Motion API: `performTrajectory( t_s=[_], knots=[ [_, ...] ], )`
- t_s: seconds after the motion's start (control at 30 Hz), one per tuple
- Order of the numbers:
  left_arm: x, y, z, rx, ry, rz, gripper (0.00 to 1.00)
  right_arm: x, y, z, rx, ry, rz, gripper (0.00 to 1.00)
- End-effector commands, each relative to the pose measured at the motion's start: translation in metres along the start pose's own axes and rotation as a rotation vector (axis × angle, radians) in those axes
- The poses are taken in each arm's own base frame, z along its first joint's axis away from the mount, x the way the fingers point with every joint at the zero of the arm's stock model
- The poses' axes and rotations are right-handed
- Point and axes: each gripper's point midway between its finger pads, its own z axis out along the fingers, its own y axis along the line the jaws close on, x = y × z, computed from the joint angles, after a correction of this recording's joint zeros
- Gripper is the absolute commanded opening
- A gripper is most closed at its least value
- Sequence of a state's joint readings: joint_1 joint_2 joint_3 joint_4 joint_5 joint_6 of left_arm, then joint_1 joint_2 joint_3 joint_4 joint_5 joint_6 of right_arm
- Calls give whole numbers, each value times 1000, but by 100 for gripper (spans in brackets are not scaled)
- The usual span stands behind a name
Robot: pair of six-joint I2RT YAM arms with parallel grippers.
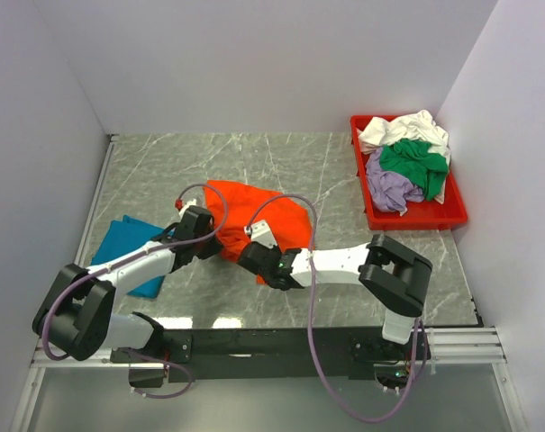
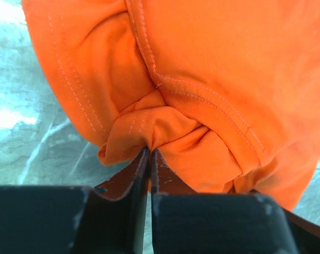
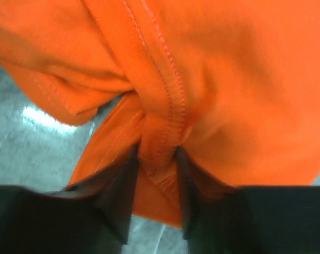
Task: Fold and stack the t-shirts
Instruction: Flatten the tshirt out
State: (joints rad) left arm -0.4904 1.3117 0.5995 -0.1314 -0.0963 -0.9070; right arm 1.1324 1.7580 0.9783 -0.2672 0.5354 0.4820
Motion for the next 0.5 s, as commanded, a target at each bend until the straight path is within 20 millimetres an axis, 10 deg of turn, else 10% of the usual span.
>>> performTrajectory(
  t_s=[0.0, 0.13, 0.47],
  knots=[
    [-26, -12, -9, 15, -70, 10, 9, -21, -5, 3, 69, -44, 0, 31],
    [-42, -11, -20, 11, -105, 2, 4, -34, -21, -13, 113, -57, 32, 0],
    [-121, -31, -87, 50, -304, -50, 1, -124, -91, -129, 59, -268, 287, 0]
  ],
)
